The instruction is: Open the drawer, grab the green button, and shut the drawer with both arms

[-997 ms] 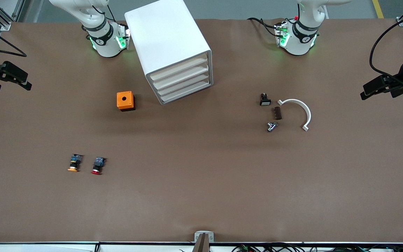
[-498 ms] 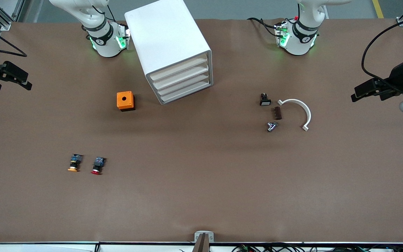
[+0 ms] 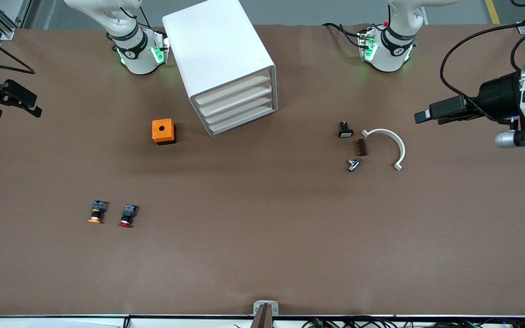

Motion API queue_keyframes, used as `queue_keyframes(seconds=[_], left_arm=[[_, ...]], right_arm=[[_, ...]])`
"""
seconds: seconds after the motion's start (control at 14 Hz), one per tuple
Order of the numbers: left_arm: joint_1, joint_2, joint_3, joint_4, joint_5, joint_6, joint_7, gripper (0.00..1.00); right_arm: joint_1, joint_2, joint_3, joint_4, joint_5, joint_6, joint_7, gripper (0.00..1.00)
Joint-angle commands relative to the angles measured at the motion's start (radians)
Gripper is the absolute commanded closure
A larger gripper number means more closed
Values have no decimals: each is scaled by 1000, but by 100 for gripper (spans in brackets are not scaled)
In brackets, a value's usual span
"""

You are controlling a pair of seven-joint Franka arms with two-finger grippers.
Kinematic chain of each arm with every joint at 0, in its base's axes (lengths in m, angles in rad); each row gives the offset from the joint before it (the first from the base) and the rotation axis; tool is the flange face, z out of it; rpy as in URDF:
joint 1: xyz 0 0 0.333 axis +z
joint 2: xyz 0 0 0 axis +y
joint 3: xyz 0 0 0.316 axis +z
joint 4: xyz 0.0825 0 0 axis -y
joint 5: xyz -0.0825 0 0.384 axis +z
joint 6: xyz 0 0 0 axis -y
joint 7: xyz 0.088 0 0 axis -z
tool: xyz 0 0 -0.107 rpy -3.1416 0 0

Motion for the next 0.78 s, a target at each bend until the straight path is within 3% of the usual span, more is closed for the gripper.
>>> queue_keyframes(seconds=[0.0,0.43,0.71], left_arm=[[-29,73,-16,24,-58,-16,-131,1],[-147,263,-24,112,-197,66,-435,1],[-210,329,-26,118,-213,135,-572,1]], right_arm=[[1,-25,-2,-24,14,1,-5,0],[1,-25,-2,-24,14,1,-5,0],[1,-25,-2,-24,14,1,-5,0]])
